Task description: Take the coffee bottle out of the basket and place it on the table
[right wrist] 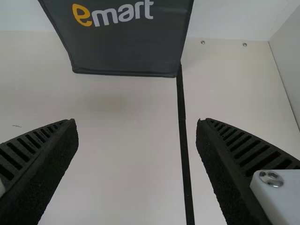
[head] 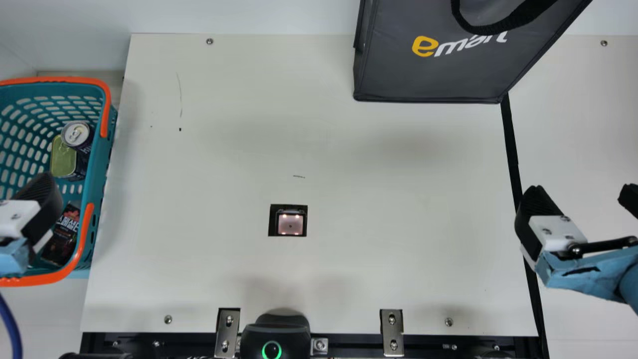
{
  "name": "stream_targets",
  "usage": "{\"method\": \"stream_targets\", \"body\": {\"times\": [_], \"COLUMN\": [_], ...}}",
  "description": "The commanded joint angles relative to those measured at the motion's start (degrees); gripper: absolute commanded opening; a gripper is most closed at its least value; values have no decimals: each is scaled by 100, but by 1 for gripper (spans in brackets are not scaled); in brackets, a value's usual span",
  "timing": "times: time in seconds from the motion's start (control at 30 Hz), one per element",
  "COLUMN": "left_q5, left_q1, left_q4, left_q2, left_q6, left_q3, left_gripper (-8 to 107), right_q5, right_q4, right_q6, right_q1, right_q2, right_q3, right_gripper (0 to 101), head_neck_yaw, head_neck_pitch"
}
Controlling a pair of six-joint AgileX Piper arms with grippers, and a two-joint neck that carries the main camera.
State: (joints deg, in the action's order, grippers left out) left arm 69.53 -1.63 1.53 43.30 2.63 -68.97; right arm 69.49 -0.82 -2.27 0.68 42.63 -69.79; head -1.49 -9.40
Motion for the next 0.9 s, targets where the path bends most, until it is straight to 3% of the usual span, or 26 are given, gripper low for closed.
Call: {"method": "stream_targets", "body": {"times": [0.0, 0.47, 0.87], "left_q5": [0, 0, 0], "left_q1": [0, 0, 0], "left_q4": [0, 0, 0], "left_q2": [0, 0, 0], "left_q6": [0, 0, 0], "left_q3": [0, 0, 0], "left_gripper": [90, 90, 90], "right_q5": [0, 0, 0], "right_q4": [0, 0, 0], "right_q6": [0, 0, 0], "right_q1": [0, 0, 0], "right_q2": [0, 0, 0], "right_q3": [0, 0, 0], "right_gripper": [91, 91, 91], "head_neck_yaw": [125, 1991, 1991], "head_neck_pitch": [148, 148, 148]}}
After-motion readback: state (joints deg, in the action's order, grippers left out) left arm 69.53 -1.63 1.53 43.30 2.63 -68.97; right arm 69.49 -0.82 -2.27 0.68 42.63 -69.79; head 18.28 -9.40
